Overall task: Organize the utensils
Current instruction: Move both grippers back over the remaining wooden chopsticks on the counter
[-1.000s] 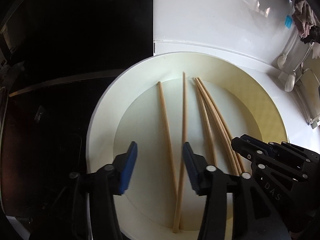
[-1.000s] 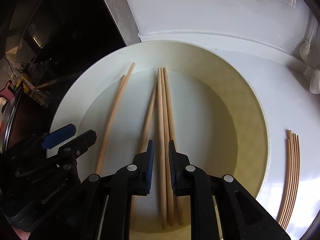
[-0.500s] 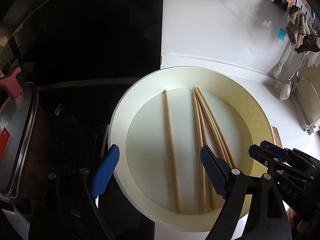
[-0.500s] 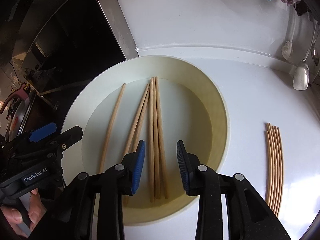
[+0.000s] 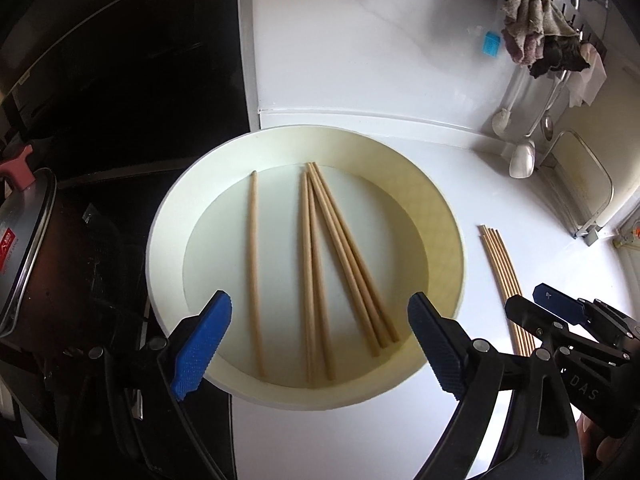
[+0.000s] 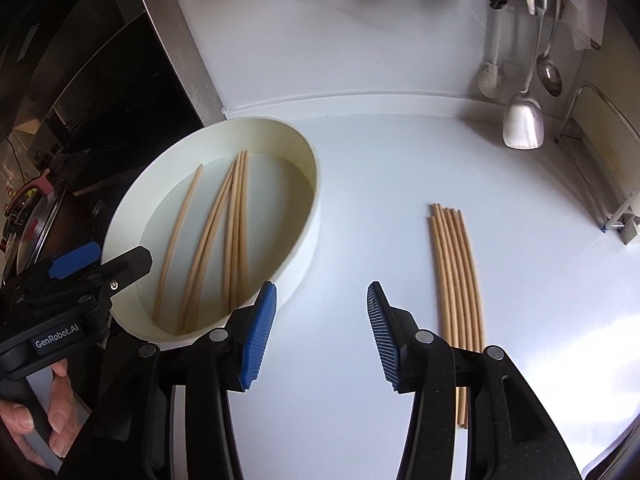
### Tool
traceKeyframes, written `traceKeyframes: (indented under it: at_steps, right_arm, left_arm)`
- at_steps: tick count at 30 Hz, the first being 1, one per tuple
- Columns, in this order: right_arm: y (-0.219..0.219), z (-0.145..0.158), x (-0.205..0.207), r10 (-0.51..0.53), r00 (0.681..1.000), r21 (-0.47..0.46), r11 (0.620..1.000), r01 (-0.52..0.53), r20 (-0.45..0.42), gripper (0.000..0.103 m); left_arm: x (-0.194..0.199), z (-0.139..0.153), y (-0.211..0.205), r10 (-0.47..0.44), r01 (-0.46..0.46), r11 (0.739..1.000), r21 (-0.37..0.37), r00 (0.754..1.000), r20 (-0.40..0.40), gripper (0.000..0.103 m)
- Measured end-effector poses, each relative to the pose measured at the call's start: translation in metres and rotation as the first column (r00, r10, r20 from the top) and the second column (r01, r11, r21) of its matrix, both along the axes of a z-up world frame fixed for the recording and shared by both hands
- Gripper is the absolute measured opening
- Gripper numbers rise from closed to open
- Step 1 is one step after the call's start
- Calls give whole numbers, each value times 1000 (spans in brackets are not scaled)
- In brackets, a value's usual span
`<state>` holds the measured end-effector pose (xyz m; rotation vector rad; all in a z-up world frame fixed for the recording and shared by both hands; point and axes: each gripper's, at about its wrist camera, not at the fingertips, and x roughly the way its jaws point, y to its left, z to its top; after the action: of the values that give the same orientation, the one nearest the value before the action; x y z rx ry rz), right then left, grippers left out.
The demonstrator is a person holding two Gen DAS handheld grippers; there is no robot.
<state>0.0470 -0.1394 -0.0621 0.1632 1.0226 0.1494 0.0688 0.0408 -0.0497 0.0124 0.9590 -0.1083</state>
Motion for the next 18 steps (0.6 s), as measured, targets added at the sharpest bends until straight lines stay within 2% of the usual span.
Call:
traceKeyframes:
  at_steps: [6, 18]
  right_arm:
    - [-37, 1, -22, -38, 999, -10, 999, 39, 11, 49]
    - [-101, -2, -54, -84, 996, -32, 996, 86, 38, 67]
  left_arm:
    - [-14, 2, -33, -29, 29, 1000, 3, 1000, -3, 89]
    - [-47, -2, -87, -55, 56, 998, 41, 998, -20, 93]
